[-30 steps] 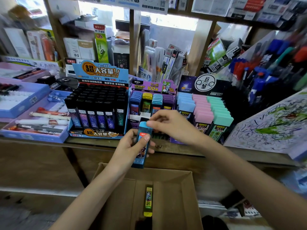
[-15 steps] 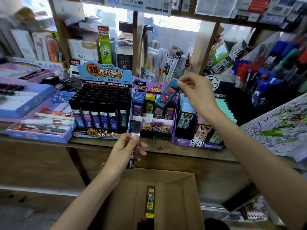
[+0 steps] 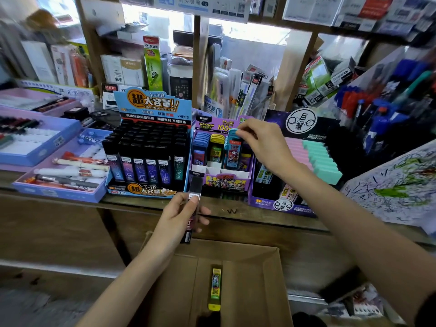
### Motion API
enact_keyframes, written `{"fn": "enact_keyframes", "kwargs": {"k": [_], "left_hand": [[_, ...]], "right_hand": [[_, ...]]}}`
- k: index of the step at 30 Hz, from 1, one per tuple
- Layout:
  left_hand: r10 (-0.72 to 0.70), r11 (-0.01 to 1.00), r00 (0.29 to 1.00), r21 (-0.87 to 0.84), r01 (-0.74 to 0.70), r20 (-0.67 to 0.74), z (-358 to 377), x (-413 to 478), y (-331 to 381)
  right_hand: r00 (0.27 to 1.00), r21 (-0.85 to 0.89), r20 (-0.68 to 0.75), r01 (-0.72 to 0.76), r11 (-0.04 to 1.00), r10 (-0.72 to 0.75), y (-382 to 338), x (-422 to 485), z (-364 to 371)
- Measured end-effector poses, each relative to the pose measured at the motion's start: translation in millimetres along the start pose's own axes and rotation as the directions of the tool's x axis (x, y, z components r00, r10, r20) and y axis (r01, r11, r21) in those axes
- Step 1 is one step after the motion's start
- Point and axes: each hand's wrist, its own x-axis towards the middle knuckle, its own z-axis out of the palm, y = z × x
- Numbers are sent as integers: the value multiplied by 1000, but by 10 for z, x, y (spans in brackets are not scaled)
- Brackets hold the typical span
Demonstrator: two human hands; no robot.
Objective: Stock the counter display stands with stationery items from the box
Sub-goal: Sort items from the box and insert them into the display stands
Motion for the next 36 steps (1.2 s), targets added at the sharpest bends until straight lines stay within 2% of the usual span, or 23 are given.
{"fn": "enact_keyframes", "kwargs": {"k": [6,11,18,22,25,26,28,29,31,33,36], "left_hand": [[-3,1000,1000,-1,3,5,-2,-7,-19],[-3,1000,1000,6,3,16,5,3,-30],[-5,1000,1000,5,5,22,23,-5,-21],[3,1000,1000,7,-3,27,61,-9,33],[19,1000,999,1,-19,32,102,-19,70],[28,1000,999,0,-28,33,114,-22,74],[49,999,998,0,-49,33,134,-22,85],[59,998,998,3,-59,34,146,-21,97],[76,997,996,10,-76,41,170,-12,108],[78,997,995,18,-79,59,198,-14,110],[56,997,996,57,-61,74,185,-22,106]], "right_hand": [[994,-49,2,108,993,-108,-21,-39,59],[995,-22,45,89,996,-88,22,-155,162],[996,-176,41,82,981,-75,88,-203,305],[995,-308,89,76,948,-51,106,-196,296],[993,-354,75,107,929,-86,25,-270,227],[995,-311,45,94,946,-84,-37,-315,205],[999,-27,41,-24,999,25,-200,-423,160],[985,157,133,-133,979,113,-286,-477,138],[899,400,385,-365,841,207,-441,-580,130],[841,492,483,-489,720,241,-508,-684,182],[829,533,483,-534,656,283,-565,-721,249]]}}
